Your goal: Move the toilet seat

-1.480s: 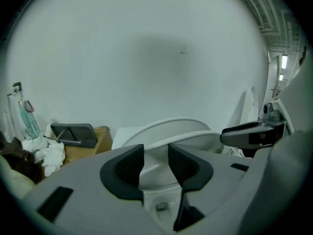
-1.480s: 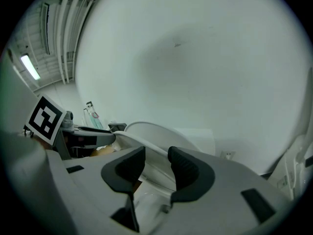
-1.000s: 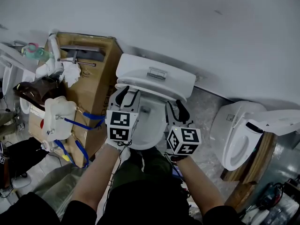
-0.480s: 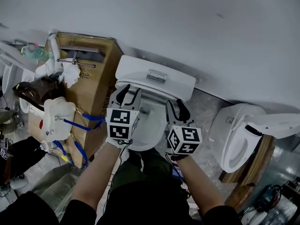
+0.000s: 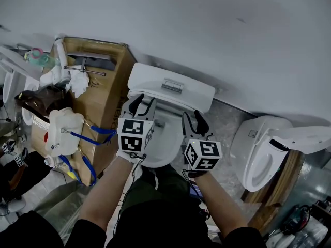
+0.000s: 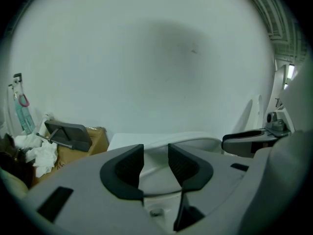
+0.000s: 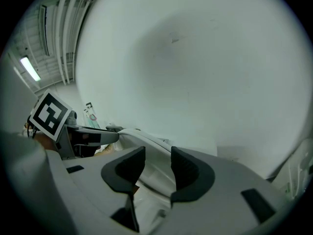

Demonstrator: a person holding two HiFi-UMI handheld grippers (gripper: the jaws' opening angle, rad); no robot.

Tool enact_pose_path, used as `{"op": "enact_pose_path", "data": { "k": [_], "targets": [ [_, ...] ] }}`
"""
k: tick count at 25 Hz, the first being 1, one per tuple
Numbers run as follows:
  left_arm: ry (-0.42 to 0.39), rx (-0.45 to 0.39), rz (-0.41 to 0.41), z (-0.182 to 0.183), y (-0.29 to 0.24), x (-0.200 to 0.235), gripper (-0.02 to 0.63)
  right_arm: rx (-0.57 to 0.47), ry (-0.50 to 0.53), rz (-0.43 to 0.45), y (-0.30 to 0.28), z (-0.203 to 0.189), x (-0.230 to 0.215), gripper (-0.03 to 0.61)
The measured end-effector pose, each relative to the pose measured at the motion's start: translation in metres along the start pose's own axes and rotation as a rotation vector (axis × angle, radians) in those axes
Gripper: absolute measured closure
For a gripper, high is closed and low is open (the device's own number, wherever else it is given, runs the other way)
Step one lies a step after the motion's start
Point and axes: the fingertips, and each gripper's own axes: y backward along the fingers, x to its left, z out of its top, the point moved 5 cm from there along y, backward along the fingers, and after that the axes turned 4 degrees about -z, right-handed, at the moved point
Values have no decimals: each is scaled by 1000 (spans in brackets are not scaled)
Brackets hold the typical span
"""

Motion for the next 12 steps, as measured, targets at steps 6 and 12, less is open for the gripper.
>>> {"op": "enact_pose_path", "data": {
  "k": [6,12],
  "targets": [
    [27,2,-16,-9,18,-3,449,-9,-19,-8,15,0,2,391],
    [55,-41,-91,-10,56,-18,448,-43,-48,-15,32,12,5,391]
  ]
}}
